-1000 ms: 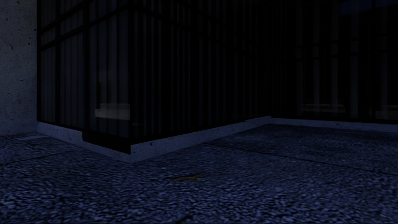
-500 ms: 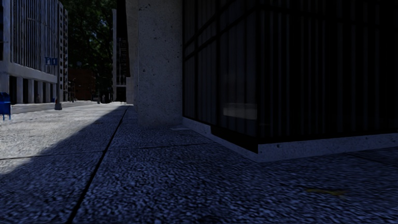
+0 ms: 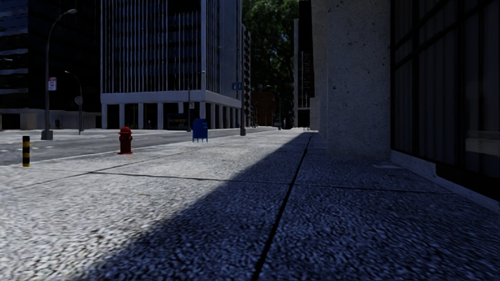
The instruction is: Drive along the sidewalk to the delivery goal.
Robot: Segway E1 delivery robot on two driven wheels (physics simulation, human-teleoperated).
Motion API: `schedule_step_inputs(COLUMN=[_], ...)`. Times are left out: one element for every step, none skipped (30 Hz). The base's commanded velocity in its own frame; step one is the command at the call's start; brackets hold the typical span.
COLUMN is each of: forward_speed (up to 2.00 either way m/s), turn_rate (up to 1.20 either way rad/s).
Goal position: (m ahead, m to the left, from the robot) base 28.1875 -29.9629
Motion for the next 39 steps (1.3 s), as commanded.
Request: schedule_step_inputs(forward_speed=[0.0,0.0,0.0,0.0,0.0,0.0,0.0,0.0,0.0,0.1,0.94,1.27,2.0,2.0,2.0,2.0,2.0,2.0,2.0,2.0,2.0,2.0,2.0,2.0,2.0,2.0,2.0,2.0,2.0,2.0,2.0,2.0,2.0,2.0,2.0,2.0,2.0,2.0,2.0], turn_rate=[0.13,0.0,0.0,0.0,0.0,0.0,0.0,0.0,0.0,0.0,0.0,0.0,0.0,0.0,0.0,0.0,0.0,0.0,0.0,0.0,0.0,0.0,0.0,0.0,0.0,0.0,0.0,0.0,0.0,0.0,0.0,0.0,0.0,0.0,0.0,0.0,0.0,0.0,0.0])
